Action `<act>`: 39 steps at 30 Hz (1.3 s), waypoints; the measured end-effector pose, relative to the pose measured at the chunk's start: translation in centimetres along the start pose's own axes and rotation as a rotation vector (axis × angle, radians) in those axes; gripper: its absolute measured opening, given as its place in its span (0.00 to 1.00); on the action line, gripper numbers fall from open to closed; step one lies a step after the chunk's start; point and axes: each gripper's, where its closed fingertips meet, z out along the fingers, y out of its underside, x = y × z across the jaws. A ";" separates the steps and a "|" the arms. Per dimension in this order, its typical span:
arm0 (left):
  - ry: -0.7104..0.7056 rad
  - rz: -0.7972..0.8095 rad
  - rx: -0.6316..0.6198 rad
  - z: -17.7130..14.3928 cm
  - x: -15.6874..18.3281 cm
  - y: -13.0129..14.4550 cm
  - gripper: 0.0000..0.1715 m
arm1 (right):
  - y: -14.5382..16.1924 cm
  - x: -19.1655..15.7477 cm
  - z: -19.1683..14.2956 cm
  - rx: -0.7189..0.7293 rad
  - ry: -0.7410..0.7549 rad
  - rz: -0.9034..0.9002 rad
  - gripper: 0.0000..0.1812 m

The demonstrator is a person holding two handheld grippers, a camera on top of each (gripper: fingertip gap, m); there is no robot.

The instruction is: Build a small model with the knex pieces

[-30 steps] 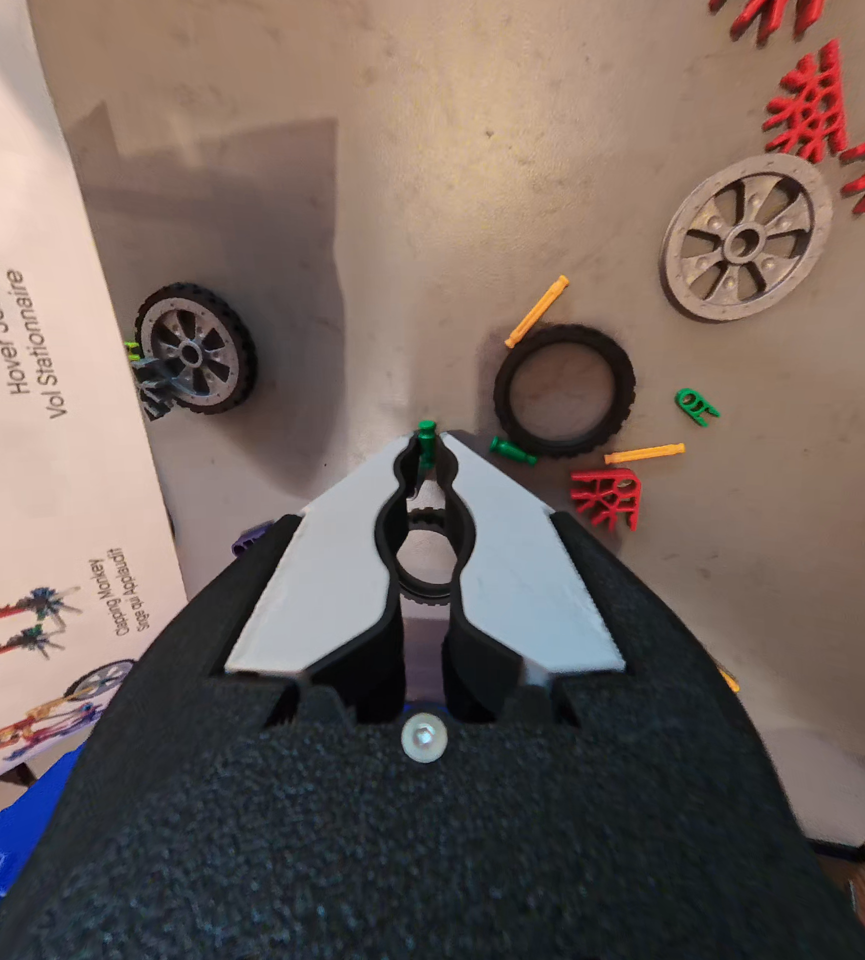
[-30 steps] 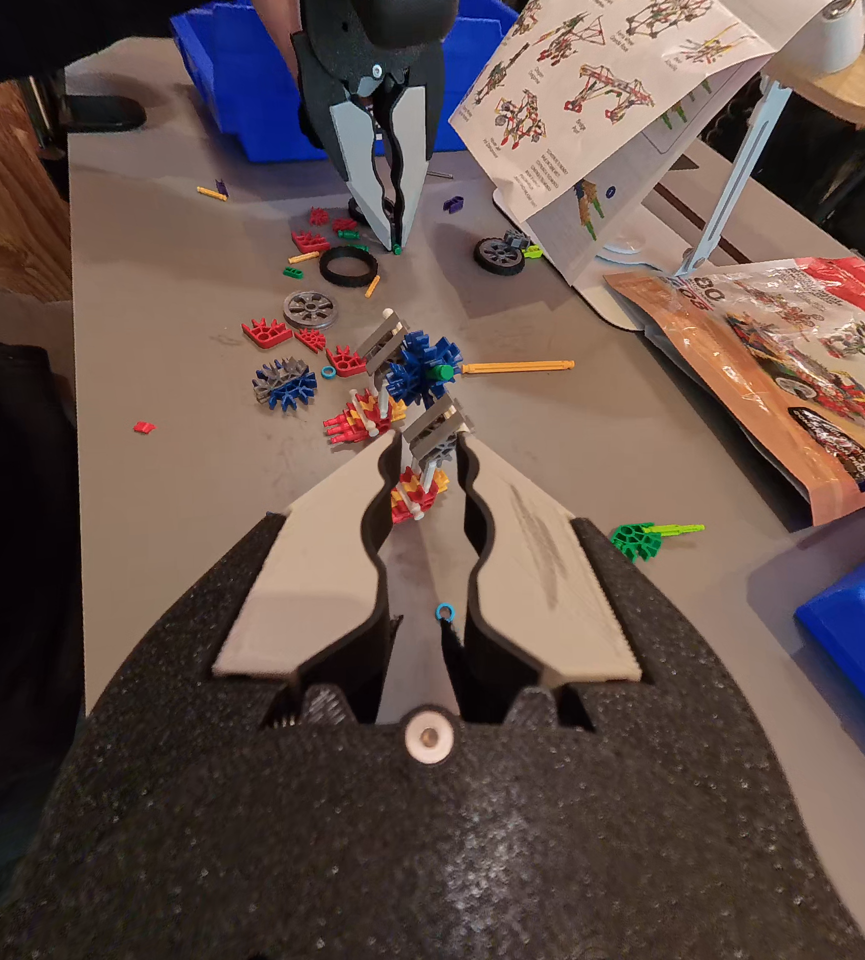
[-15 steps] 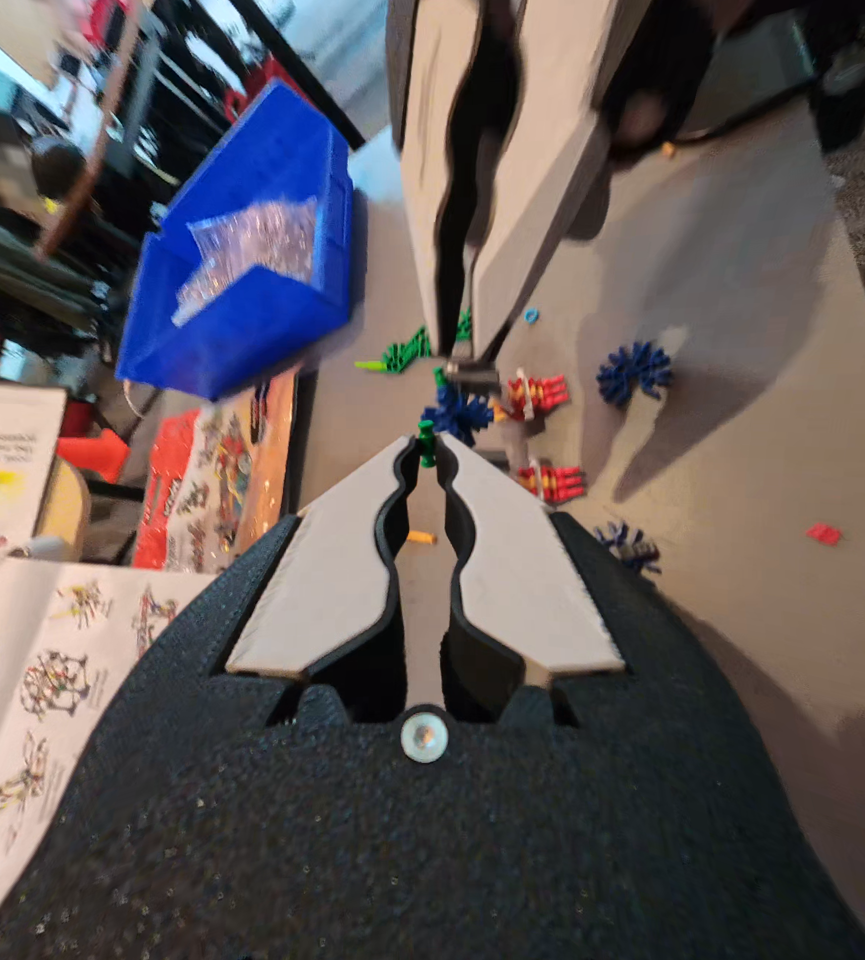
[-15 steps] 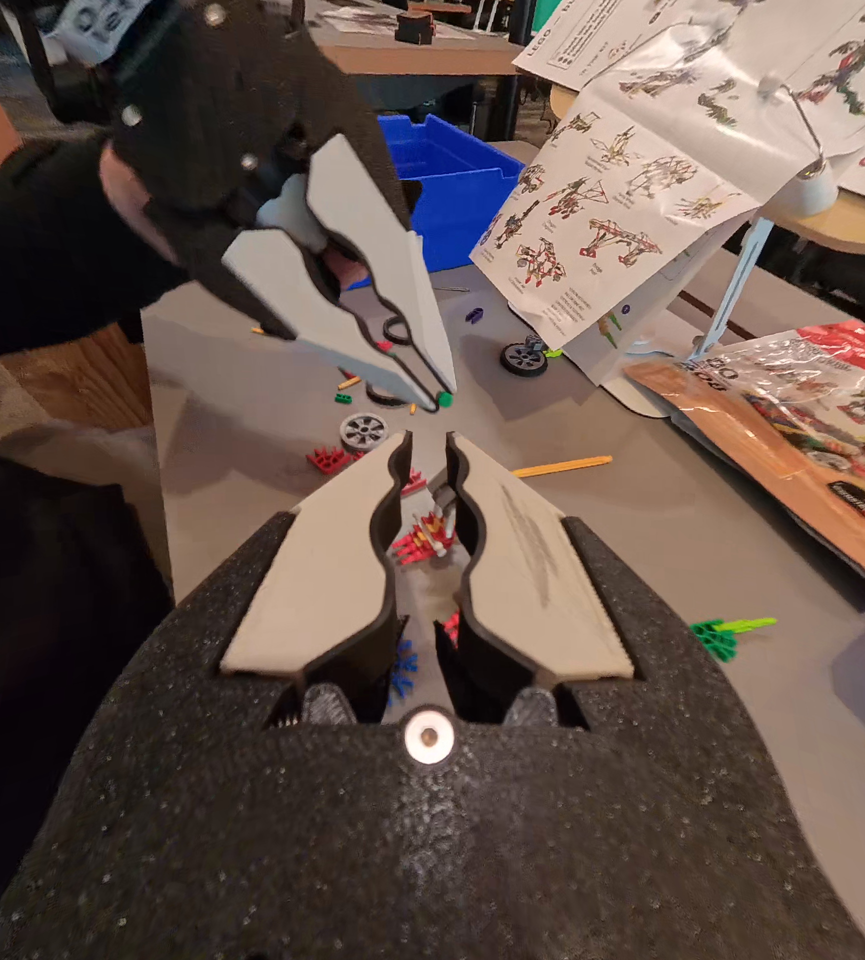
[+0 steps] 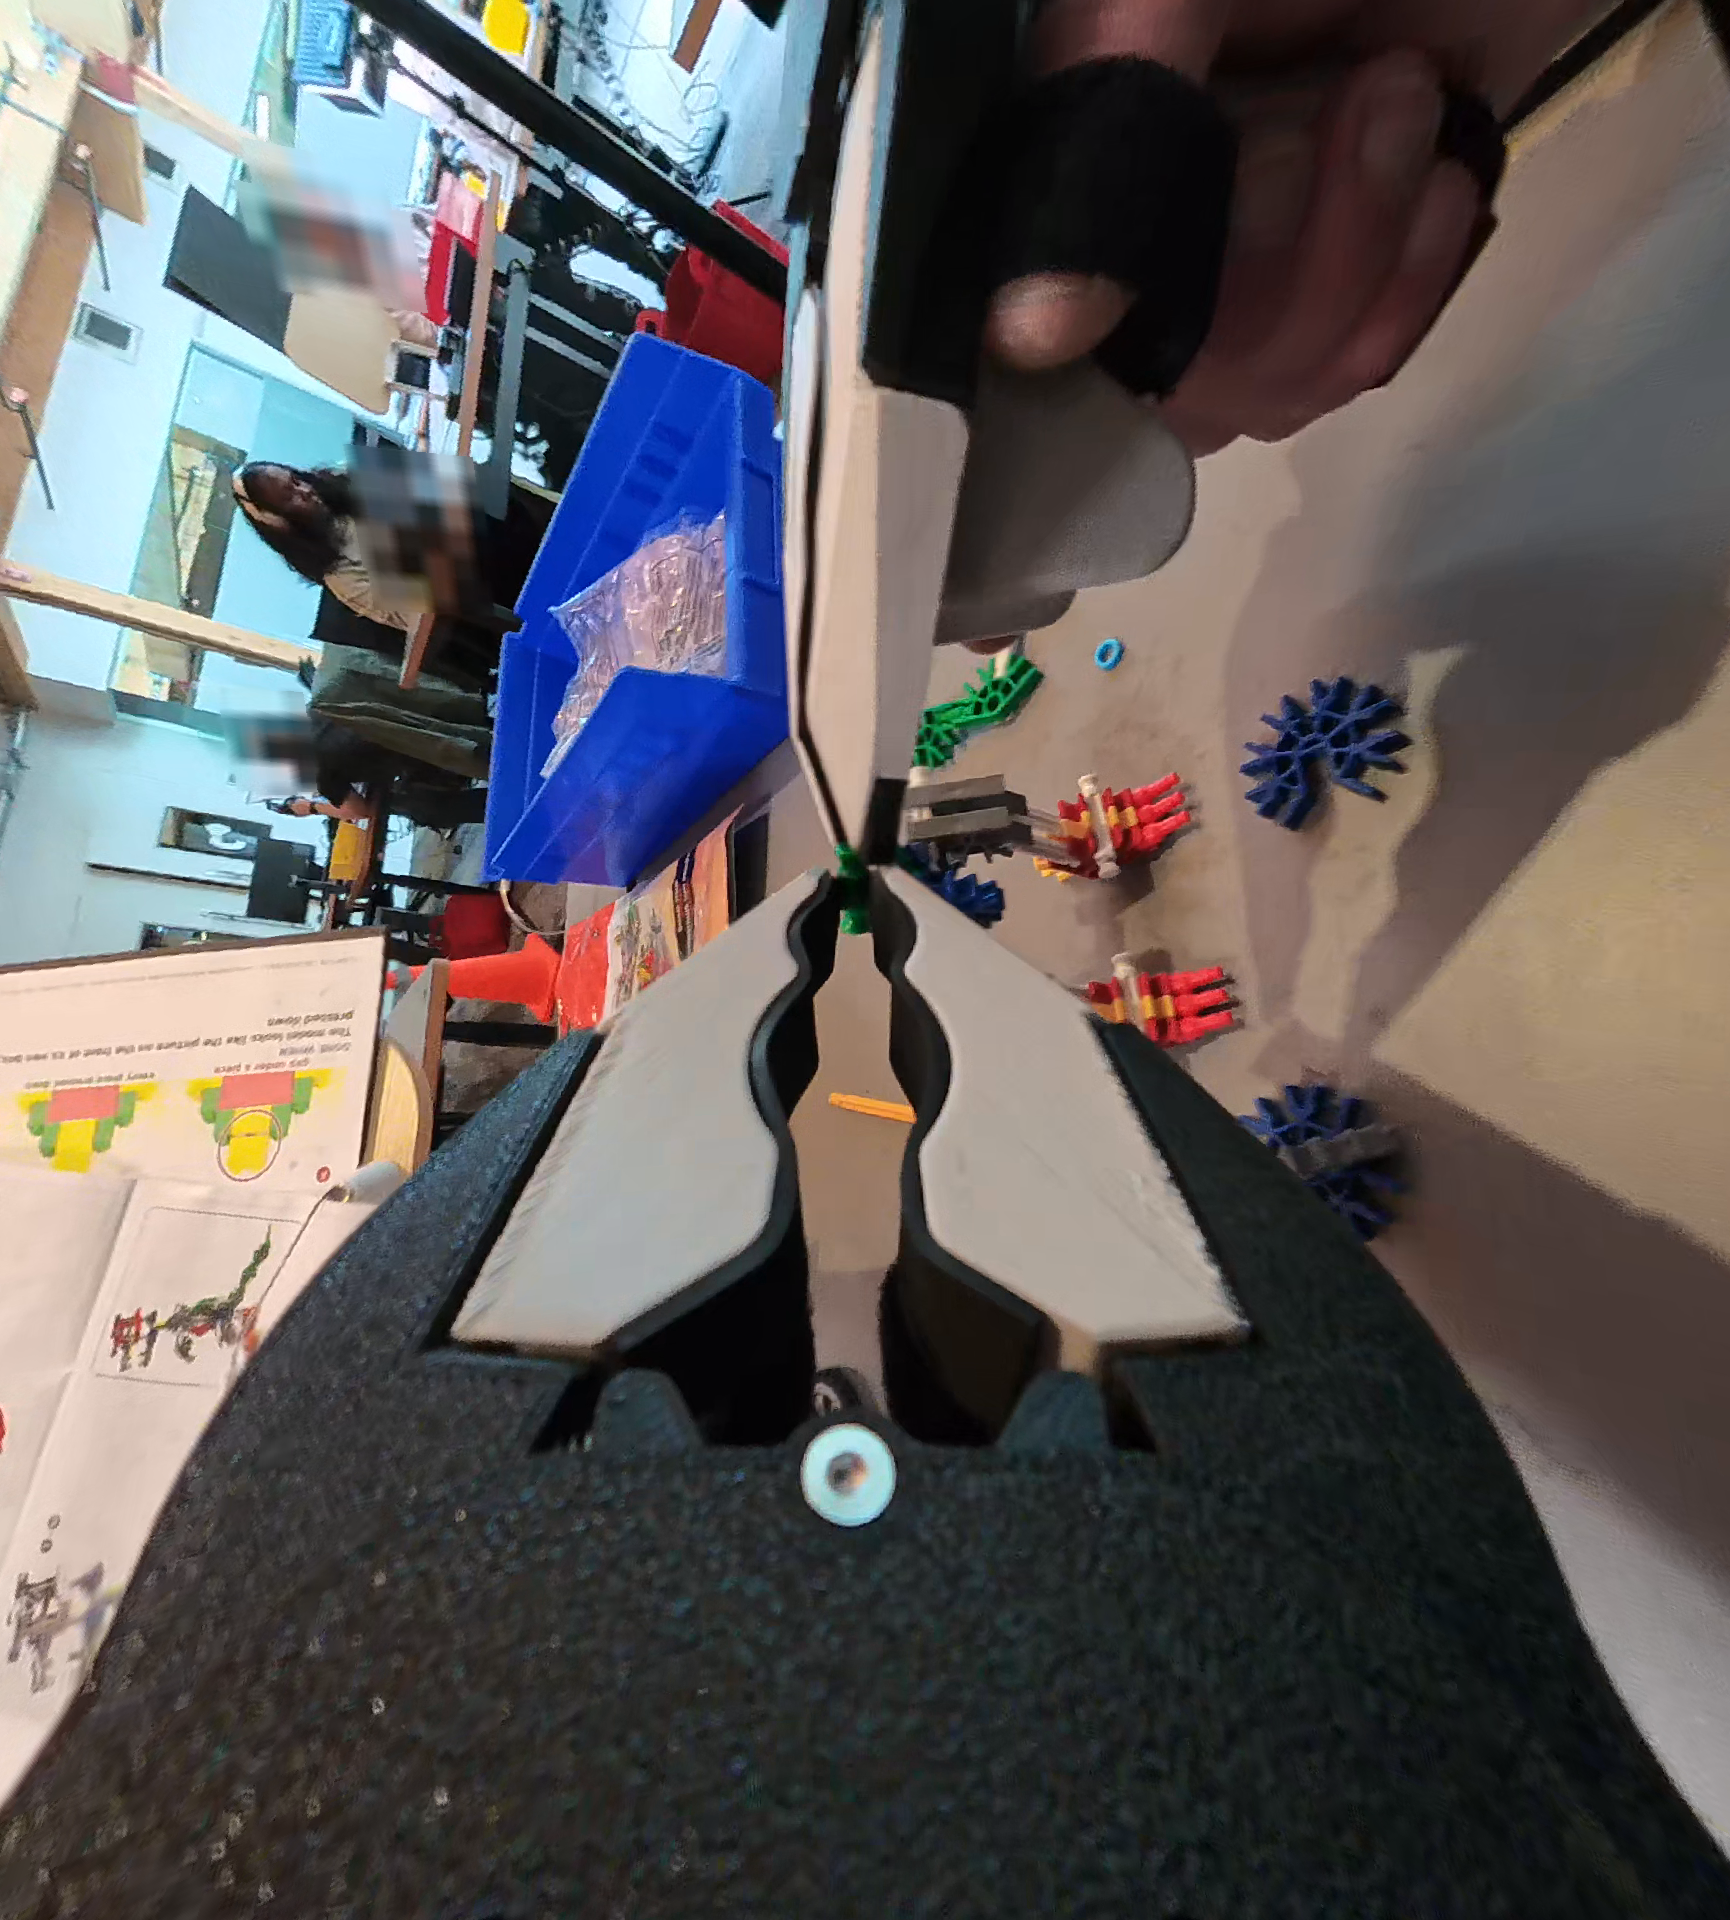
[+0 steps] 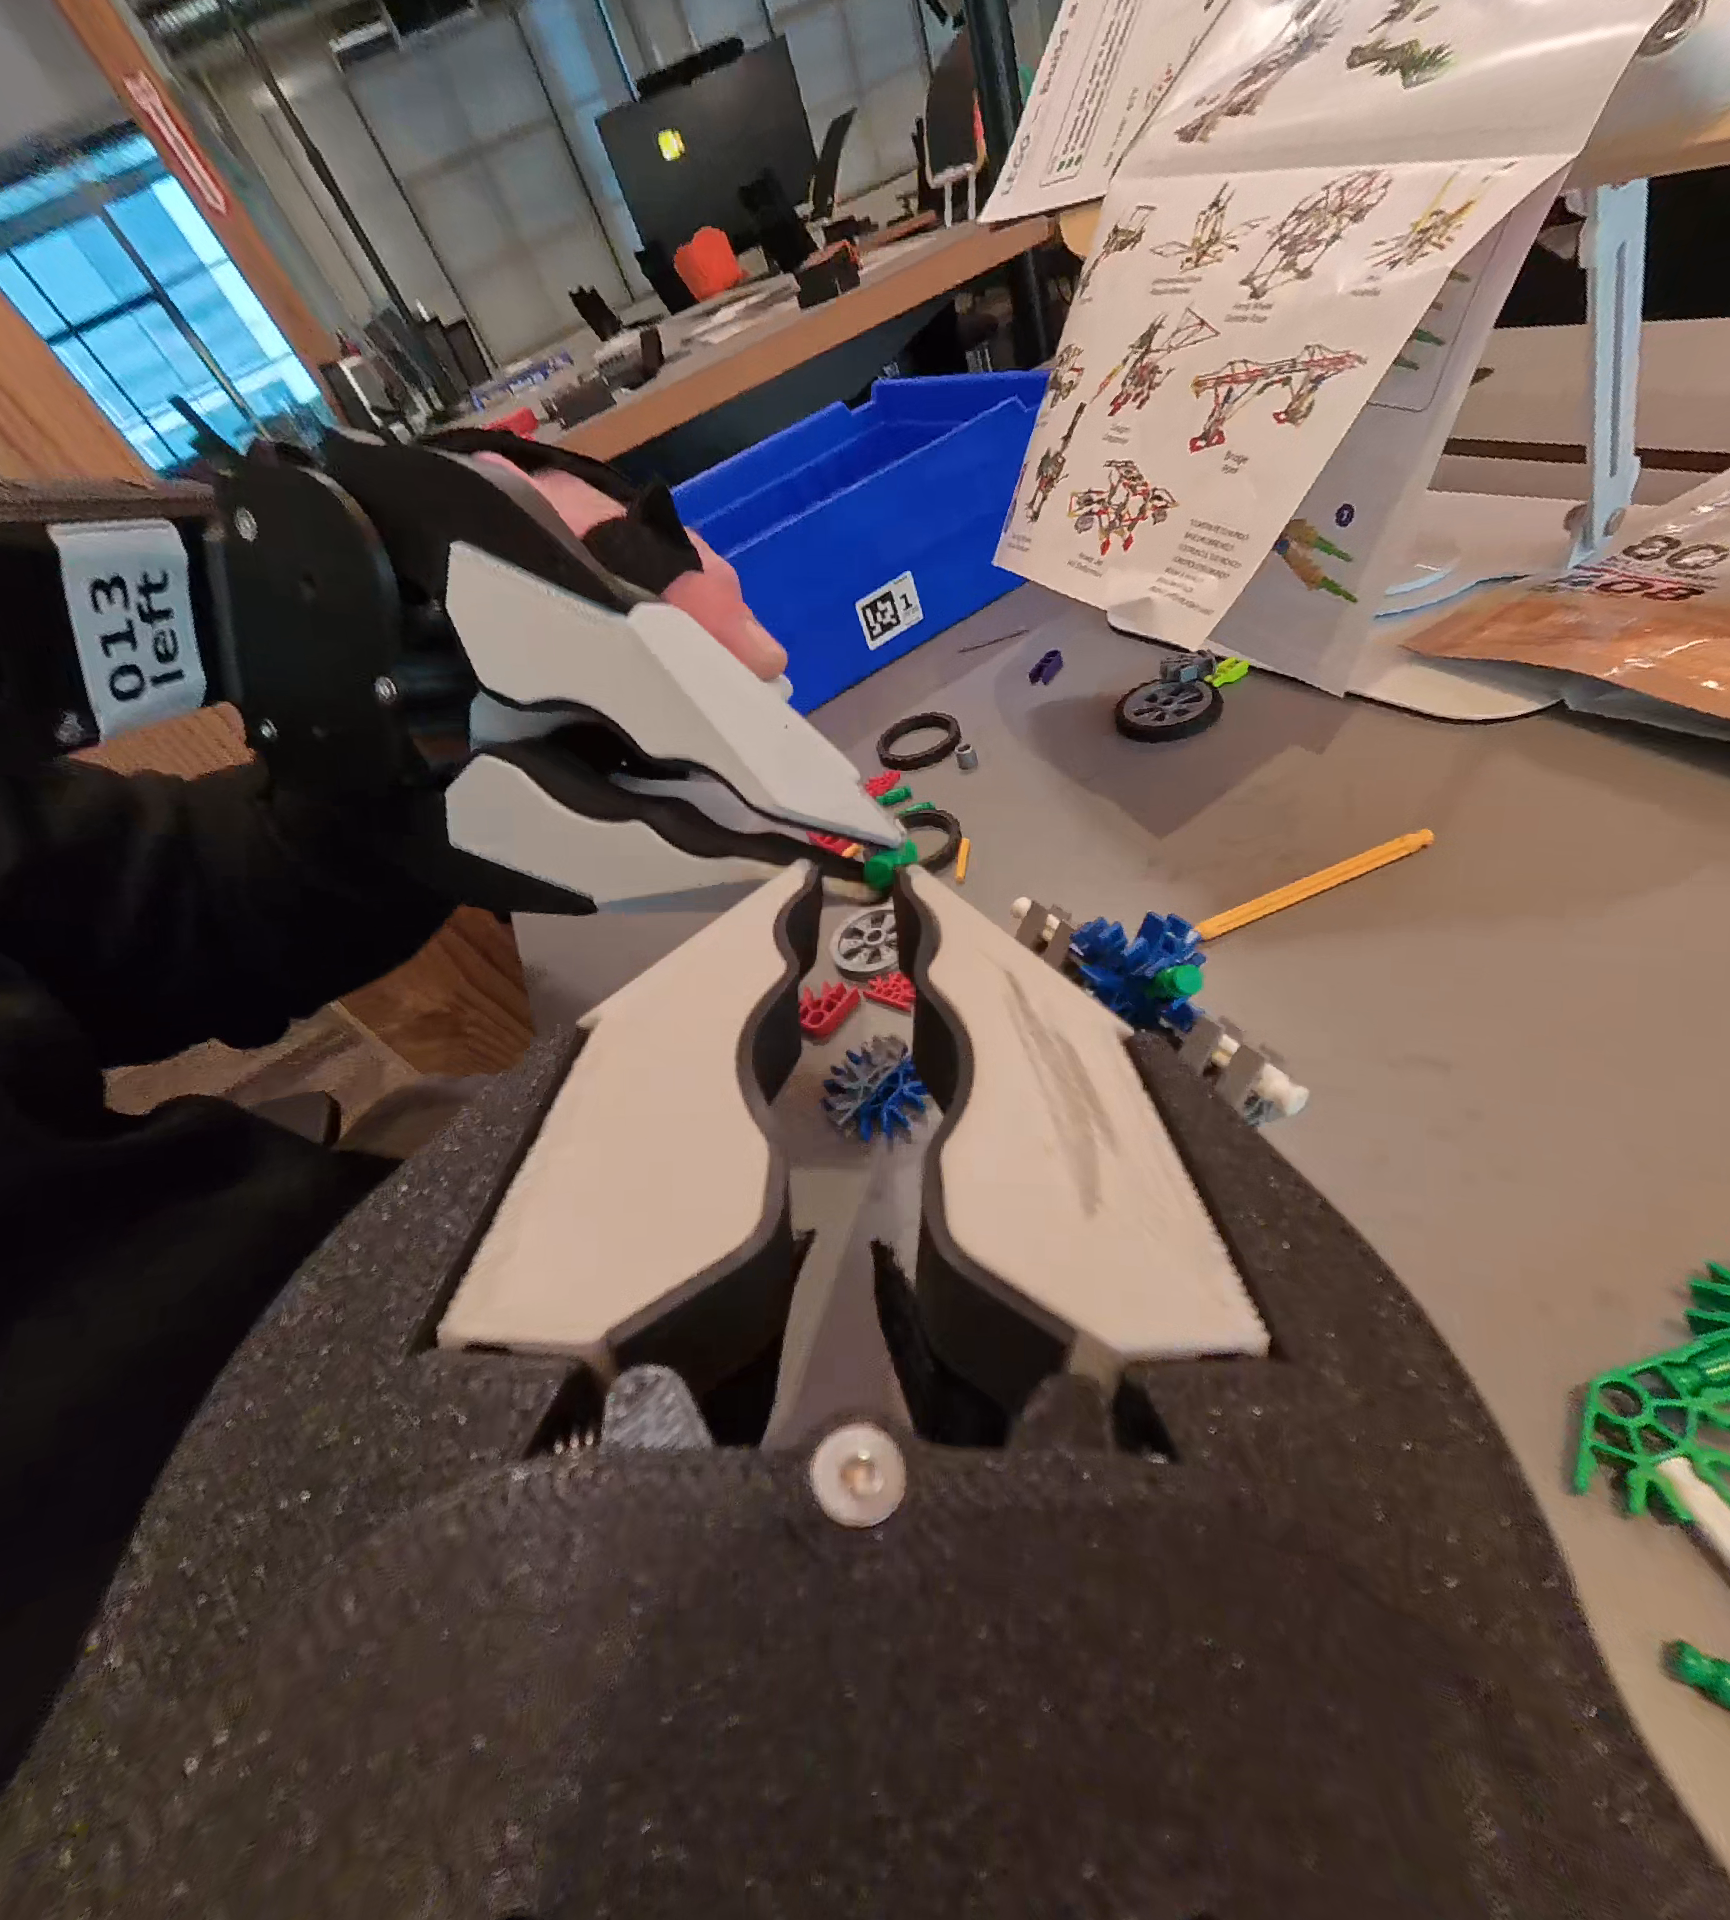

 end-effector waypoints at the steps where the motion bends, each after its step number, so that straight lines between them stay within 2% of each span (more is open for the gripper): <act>1: -0.004 0.003 0.009 0.0 0.1 -0.2 0.03 | 0.1 -0.1 -0.1 0.002 -0.003 0.008 0.07; 6: -0.025 0.045 -0.001 0.0 0.7 -0.3 0.03 | 0.5 -0.3 -0.1 -0.007 0.039 0.012 0.07; 8: -0.045 0.068 0.010 -0.1 1.0 -0.6 0.02 | 0.7 -0.1 -0.3 -0.011 0.069 -0.019 0.03; 13: -0.063 0.013 0.021 0.1 1.3 -0.8 0.03 | 1.0 -0.1 -0.6 -0.035 0.085 -0.073 0.02; 21: -0.141 -0.079 0.067 -0.1 -0.4 -1.1 0.03 | -0.6 0.0 -0.7 -0.080 0.046 -0.158 0.02; 26: -0.175 -0.137 0.075 -0.2 -1.3 -0.3 0.04 | -1.7 0.1 -0.8 -0.086 0.013 -0.161 0.02; 32: -0.176 -0.147 0.087 -0.2 -1.5 0.0 0.03 | -1.7 0.2 -0.5 -0.086 -0.019 -0.132 0.02; 35: -0.160 -0.166 0.086 -0.1 -1.4 0.4 0.08 | -1.5 0.5 -0.4 -0.119 -0.016 -0.146 0.02; 39: -0.127 -0.159 0.094 0.1 -1.1 0.0 0.05 | -1.2 0.7 0.1 -0.226 -0.004 -0.205 0.02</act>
